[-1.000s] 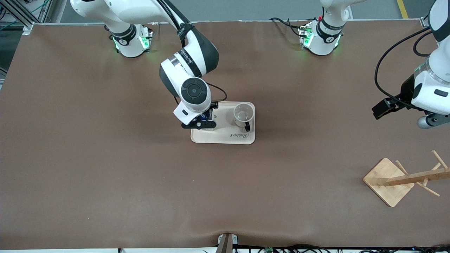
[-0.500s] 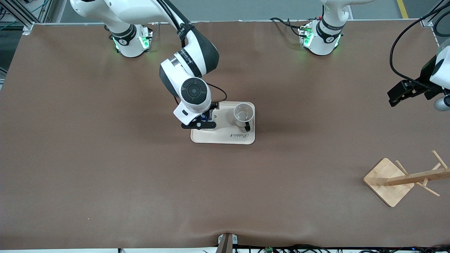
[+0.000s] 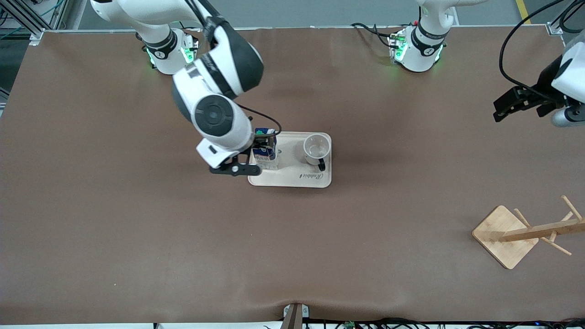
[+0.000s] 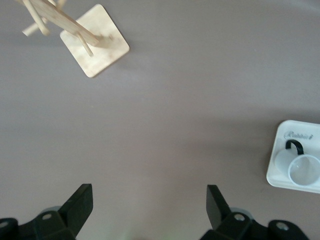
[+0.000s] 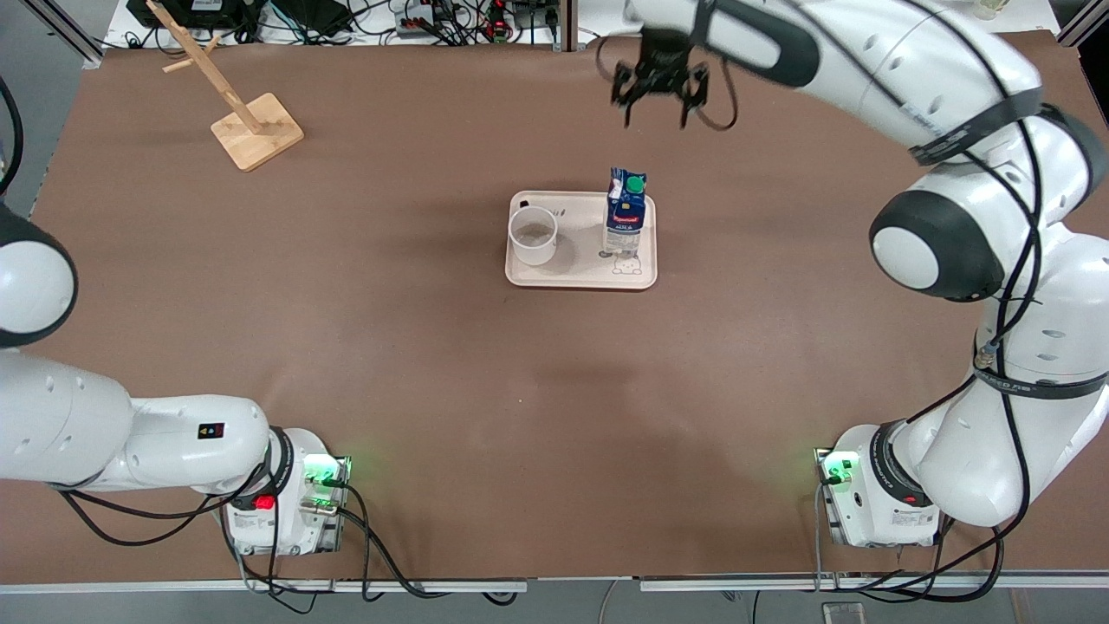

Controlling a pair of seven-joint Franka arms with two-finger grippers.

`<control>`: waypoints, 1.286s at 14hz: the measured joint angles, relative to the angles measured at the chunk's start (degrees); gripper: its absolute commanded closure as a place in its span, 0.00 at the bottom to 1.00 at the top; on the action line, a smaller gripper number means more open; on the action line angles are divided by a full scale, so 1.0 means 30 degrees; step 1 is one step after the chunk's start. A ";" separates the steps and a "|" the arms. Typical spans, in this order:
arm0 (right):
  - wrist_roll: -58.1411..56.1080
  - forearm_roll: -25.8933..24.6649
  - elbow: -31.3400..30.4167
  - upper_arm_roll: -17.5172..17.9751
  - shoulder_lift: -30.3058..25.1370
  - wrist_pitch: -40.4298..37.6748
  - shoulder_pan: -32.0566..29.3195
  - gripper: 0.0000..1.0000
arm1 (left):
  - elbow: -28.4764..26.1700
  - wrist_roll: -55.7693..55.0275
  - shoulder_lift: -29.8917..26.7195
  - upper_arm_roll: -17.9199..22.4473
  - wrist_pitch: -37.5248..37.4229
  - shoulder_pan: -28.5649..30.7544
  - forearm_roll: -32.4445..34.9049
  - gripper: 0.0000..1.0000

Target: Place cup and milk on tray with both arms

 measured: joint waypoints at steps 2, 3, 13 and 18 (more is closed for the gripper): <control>-0.0355 -0.0167 0.1096 -0.0547 -0.0555 -0.1087 -0.0956 0.00 | -0.0919 0.0114 -0.0734 0.0002 0.0311 -0.0013 -0.0239 0.00; -0.0932 -0.0384 0.1509 -0.0766 -0.0910 -0.1712 -0.1566 0.00 | -0.1222 0.0361 -0.1005 0.0005 0.0388 -0.0013 -0.0250 0.00; -0.7413 -0.1656 0.0380 -0.1096 -0.4249 -0.3449 -0.9116 0.00 | -0.1647 0.0709 -0.1401 0.0020 0.0549 -0.0032 -0.0264 0.00; -1.1158 -0.2599 -0.2590 -0.1095 -0.6162 -0.1671 -1.0888 0.00 | -0.1677 0.0709 -0.1382 0.0019 0.0561 -0.0030 -0.0264 0.00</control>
